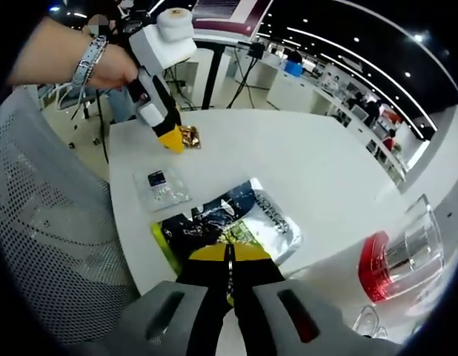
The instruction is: Arrange the skincare products in the storage area until every visible bottle or jar stands upright without overlapping.
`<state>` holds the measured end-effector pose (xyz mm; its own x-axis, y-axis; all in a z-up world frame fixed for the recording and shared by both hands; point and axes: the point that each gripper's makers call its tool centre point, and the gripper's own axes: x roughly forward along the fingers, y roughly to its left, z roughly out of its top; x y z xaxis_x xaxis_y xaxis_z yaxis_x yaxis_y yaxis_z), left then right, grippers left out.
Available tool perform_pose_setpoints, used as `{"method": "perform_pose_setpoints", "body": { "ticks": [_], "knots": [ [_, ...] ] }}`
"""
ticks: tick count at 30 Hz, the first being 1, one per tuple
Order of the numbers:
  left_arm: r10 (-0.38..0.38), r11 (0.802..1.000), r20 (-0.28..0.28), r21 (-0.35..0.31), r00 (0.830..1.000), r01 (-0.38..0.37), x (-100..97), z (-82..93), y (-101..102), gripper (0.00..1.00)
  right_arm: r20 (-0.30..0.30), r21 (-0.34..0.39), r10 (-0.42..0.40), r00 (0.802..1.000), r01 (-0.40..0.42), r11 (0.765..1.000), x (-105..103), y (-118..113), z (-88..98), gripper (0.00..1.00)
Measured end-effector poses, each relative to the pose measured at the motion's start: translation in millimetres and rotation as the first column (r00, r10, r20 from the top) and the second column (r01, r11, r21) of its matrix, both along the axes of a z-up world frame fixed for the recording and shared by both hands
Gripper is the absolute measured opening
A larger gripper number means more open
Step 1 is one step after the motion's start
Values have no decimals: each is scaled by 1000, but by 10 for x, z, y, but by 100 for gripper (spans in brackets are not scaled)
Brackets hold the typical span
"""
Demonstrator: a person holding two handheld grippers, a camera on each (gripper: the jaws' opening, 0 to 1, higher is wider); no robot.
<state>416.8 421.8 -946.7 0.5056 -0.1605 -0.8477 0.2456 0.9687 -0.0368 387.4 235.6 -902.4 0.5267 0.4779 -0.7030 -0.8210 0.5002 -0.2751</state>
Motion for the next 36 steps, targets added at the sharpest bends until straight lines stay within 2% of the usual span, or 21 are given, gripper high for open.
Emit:
{"method": "perform_pose_setpoints", "body": {
  "ticks": [5, 7, 10, 12, 15, 17, 20, 24, 25, 28, 29, 30, 31, 32, 34, 36],
  "knots": [
    [55, 998, 1, -2, 998, -55, 7, 24, 55, 40, -2, 12, -1, 1000, 1, 1000, -2, 5, 17, 0],
    [92, 995, 20, -30, 996, -91, 25, 85, 65, 40, -3, 29, -7, 1000, 7, 1000, 6, 7, 48, 0],
    [94, 994, 52, -66, 994, -91, 42, 195, 36, 40, -4, 64, -16, 1000, 17, 998, 19, 20, 103, 0],
    [93, 994, 92, -68, 991, -87, 29, 303, -6, 40, -6, 116, -23, 1000, 24, 993, 29, 58, 173, 0],
    [99, 990, 134, -116, 986, -84, 25, 434, -101, 40, -5, 191, -23, 1000, 23, 981, 28, 124, 284, 0],
    [89, 987, 176, -145, 980, -64, 16, 554, -190, 40, 3, 285, -15, 1000, 14, 958, 22, 197, 434, 1],
    [51, 987, 240, -159, 969, -13, -29, 742, -337, 40, 4, 366, -10, 1000, 8, 931, 10, 249, 584, 1],
    [46, 979, 313, -205, 949, 20, -98, 985, -507, 40, -48, 492, -9, 999, 31, 870, -17, 305, 769, 3],
    [46, 975, 333, -220, 942, 30, -140, 1064, -572, 40, -85, 544, -5, 996, 50, 838, -31, 325, 836, 4],
    [26, 975, 367, -216, 930, 58, -212, 1167, -674, 40, -148, 625, -3, 989, 96, 774, -36, 339, 956, 11],
    [15, 975, 379, -210, 925, 70, -250, 1205, -725, 40, -167, 660, 8, 986, 106, 744, -41, 349, 1017, 12],
    [2, 975, 391, -206, 921, 85, -288, 1243, -780, 40, -192, 685, 16, 981, 122, 719, -47, 353, 1058, 15],
    [-6, 975, 403, -202, 915, 95, -313, 1273, -819, 40, -206, 698, 18, 978, 135, 704, -49, 353, 1081, 16],
    [-20, 974, 427, -194, 904, 113, -340, 1320, -875, 40, -219, 705, 13, 976, 149, 693, -42, 343, 1093, 18],
    [-33, 972, 448, -195, 894, 134, -381, 1365, -954, 40, -230, 710, 17, 973, 156, 687, -44, 336, 1097, 17],
    [-76, 966, 463, -186, 883, 180, -422, 1381, -1051, 40, -254, 730, 34, 967, 168, 662, -64, 351, 1134, 17]
  ]
}}
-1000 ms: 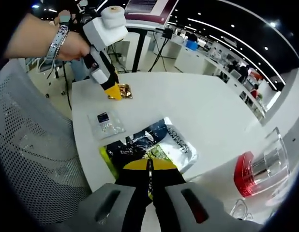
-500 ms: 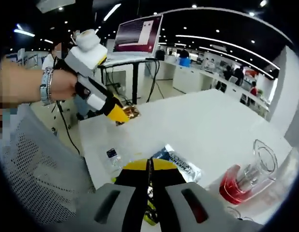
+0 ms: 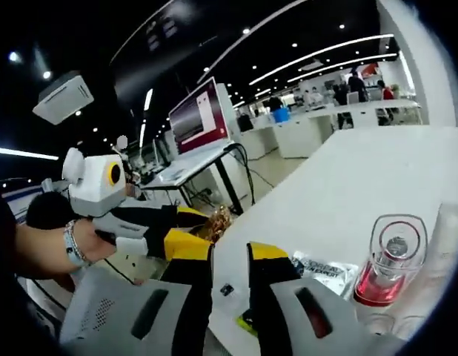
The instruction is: Arrange the skincare products in the storage area until every visible bottle or jar stands upright without overlapping.
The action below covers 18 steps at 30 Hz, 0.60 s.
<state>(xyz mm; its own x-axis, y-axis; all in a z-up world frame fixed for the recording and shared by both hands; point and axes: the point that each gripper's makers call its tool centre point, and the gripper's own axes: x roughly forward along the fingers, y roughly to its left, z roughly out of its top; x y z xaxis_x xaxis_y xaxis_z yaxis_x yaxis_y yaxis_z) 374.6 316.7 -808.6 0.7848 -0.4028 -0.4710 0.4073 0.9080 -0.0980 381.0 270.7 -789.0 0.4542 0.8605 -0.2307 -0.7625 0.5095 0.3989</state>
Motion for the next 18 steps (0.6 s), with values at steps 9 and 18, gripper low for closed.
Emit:
{"method": "perform_pose_setpoints", "body": {
  "ticks": [9, 18],
  "knots": [
    [-45, 998, 36, -33, 998, 46, -17, 103, -124, 40, -115, 92, -6, 993, 16, 996, -10, -12, 23, 15],
    [-135, 991, 7, 7, 991, 135, -82, 12, -263, 41, -175, 87, 31, 984, -16, 996, -60, 0, -8, 0]
  ]
}}
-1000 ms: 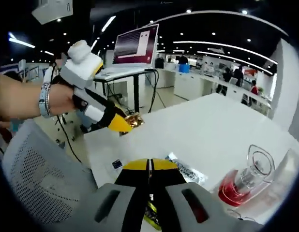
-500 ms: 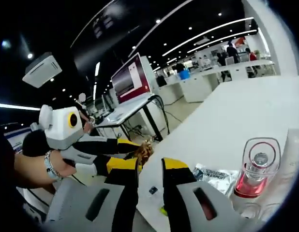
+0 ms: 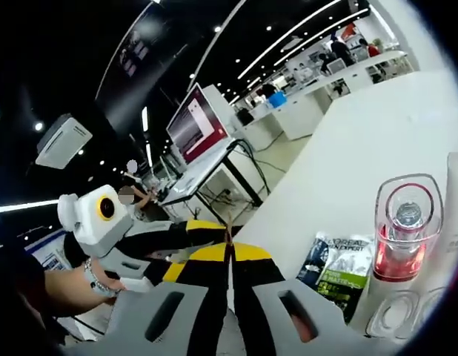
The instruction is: Arrange the skincare products in the storage area until every visible bottle or jar stands upright without overlapping.
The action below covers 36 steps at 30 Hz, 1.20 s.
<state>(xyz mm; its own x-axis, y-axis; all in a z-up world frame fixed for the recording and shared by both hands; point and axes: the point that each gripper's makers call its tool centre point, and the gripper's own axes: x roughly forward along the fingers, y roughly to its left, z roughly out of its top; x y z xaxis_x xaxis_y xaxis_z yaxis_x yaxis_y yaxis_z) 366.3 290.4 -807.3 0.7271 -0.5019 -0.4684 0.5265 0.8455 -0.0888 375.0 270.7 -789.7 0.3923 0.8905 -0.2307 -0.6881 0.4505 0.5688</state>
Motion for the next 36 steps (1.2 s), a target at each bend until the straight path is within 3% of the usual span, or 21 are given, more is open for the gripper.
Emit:
{"method": "perform_pose_setpoints", "body": {
  "ticks": [3, 6, 8, 12, 17, 22, 25, 27, 31, 34, 36],
  "knots": [
    [-9, 998, -21, -57, 1000, 8, -18, 21, 2, 41, 3, -3, 19, 1000, -19, 1000, -24, -1, 31, 0],
    [-40, 991, -77, -130, 996, 30, -63, 8, -6, 42, 40, -12, 78, 996, -77, 997, -85, 13, 74, 0],
    [-77, 987, -114, -146, 991, 60, -108, -21, -5, 42, 55, -16, 108, 993, -107, 994, -123, 27, 105, 0],
    [-121, 981, -134, -167, 984, 98, -169, -33, 25, 42, 107, -56, 130, 986, -124, 991, -130, 7, 130, 0],
    [-136, 978, -166, -181, 977, 105, -224, -78, 66, 41, 63, -21, 153, 986, -152, 988, -139, -8, 155, 0],
    [-120, 968, -164, -238, 979, 78, -212, -40, 104, 27, 67, -42, 164, 984, -161, 986, -153, -7, 131, 0],
    [-109, 960, -183, -275, 977, 56, -201, -39, 134, 24, 56, -47, 186, 981, -184, 982, -202, 13, 114, 0],
    [-128, 955, -198, -290, 972, 66, -229, -40, 113, 16, 53, -54, 194, 980, -191, 980, -217, 22, 94, 0],
    [-120, 959, -226, -279, 967, 53, -253, -78, 121, 6, 52, -71, 191, 980, -187, 980, -207, 15, 63, 0],
    [-99, 951, -264, -308, 959, 14, -245, -76, 138, 1, 53, -71, 186, 981, -182, 981, -206, 17, 57, 0],
    [-88, 948, -258, -318, 962, 1, -228, -59, 149, 1, 85, -75, 172, 981, -166, 983, -192, 21, 71, 1]
  ]
}}
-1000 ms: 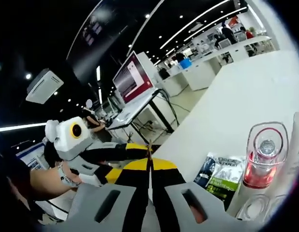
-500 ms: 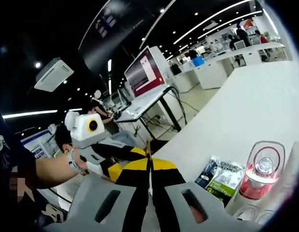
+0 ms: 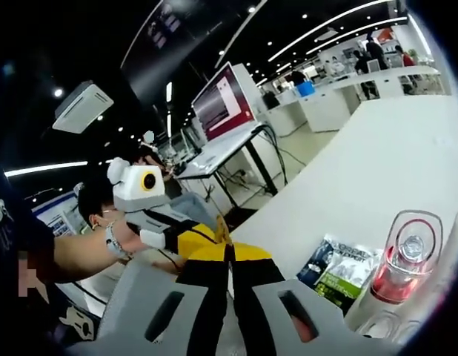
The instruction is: Arrange the skincare products in the storage area until every visible bottle or jar stands upright without overlapping.
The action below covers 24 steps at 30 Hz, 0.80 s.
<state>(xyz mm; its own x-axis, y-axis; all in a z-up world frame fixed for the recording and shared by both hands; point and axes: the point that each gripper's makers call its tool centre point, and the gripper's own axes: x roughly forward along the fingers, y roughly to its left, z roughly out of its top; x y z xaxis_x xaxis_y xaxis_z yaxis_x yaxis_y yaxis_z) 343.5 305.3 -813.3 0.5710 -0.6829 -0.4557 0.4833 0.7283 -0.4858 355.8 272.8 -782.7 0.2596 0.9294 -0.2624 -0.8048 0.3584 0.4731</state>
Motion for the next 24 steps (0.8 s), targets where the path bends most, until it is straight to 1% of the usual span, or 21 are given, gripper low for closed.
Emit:
{"method": "perform_pose_setpoints", "body": {
  "ticks": [2, 3, 5, 6, 7, 8, 9, 11, 12, 15, 16, 17, 18, 19, 21, 22, 23, 24],
  "knots": [
    [6, 1000, 12, -11, 1000, -6, 10, 19, 6, 0, 44, 7, -15, 999, 15, 1000, 28, 3, 22, 1],
    [9, 1000, 13, -18, 1000, -9, 12, 27, 11, 0, 44, 11, -12, 999, 12, 1000, 22, 7, 27, 2],
    [14, 998, 15, -68, 1000, -13, 12, 77, 13, 0, 45, 39, -27, 999, 25, 999, 57, 1, 65, 3],
    [21, 993, 25, -112, 999, -18, 17, 133, 11, 0, 37, 59, -37, 999, 34, 998, 78, -7, 90, 4],
    [20, 990, 30, -143, 999, -16, 10, 170, 6, 0, 28, 75, -47, 999, 45, 996, 98, -15, 107, 6],
    [18, 988, 30, -157, 999, -13, 4, 186, 3, 0, 12, 84, -43, 999, 42, 996, 100, -24, 115, 5],
    [26, 980, 34, -201, 999, -18, 5, 245, 5, 0, 5, 86, -41, 999, 40, 995, 106, -29, 114, 4],
    [25, 974, 45, -224, 999, -15, -2, 286, 18, 0, -3, 106, -44, 999, 44, 993, 110, -30, 141, 5],
    [17, 974, 38, -227, 999, -8, -8, 273, 34, 0, -13, 126, -43, 999, 44, 991, 107, -24, 171, 4],
    [2, 970, 29, -244, 1000, 5, -34, 274, 21, 0, -42, 154, -32, 999, 38, 987, 98, -25, 201, 3],
    [2, 969, 25, -246, 1000, 4, -38, 271, 20, 0, -84, 177, -7, 996, 22, 984, 56, -12, 224, 2],
    [-2, 970, 21, -241, 1000, 7, -48, 261, 18, 0, -113, 187, 18, 993, 4, 982, 25, -8, 237, 1],
    [-3, 972, 21, -235, 1000, 8, -53, 251, 18, 0, -159, 206, 54, 986, -20, 978, -22, -3, 256, 0],
    [-4, 973, 22, -230, 1000, 9, -56, 245, 16, 0, -177, 208, 49, 983, -11, 978, -10, -5, 252, 0],
    [6, 975, 13, -223, 1000, -3, -40, 230, 19, 3, -143, 191, 10, 990, 17, 981, 37, -20, 225, 0],
    [35, 980, 17, -196, 999, -31, -1, 204, 30, 4, -131, 182, -4, 991, 28, 983, 51, -28, 216, 0],
    [50, 986, 35, -160, 998, -44, 30, 176, 49, 9, -129, 177, -12, 992, 34, 984, 52, -28, 213, 0],
    [67, 991, 57, -122, 996, -59, 62, 155, 45, 20, -120, 169, -29, 992, 49, 984, 73, -38, 207, 0]
  ]
}}
